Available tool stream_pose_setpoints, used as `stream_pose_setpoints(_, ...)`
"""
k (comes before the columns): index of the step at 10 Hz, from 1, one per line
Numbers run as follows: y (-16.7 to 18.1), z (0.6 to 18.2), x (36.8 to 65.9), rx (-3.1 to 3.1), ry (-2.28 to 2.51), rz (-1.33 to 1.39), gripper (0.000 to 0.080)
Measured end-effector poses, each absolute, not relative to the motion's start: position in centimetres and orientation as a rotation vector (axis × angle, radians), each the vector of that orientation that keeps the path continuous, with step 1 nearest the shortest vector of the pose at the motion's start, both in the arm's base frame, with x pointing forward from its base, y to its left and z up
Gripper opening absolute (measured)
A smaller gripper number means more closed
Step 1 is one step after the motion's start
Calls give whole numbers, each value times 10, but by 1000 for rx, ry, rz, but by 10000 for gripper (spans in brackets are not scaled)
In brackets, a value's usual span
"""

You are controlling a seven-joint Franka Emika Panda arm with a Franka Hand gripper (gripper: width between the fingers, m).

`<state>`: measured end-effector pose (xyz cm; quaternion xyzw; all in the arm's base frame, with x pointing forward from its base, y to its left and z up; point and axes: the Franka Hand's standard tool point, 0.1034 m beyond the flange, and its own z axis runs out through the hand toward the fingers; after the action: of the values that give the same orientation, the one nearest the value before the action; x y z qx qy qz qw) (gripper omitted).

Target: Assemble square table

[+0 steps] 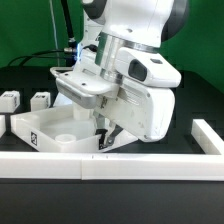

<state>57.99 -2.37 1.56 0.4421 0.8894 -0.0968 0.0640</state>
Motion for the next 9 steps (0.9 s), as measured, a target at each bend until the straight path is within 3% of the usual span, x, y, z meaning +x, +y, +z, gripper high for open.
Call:
stream_pose_setpoints(6, 17, 25, 586, 1023, 2995, -552, 60)
stream_pose_setpoints(9, 7, 23, 578, 823, 3104, -597, 60)
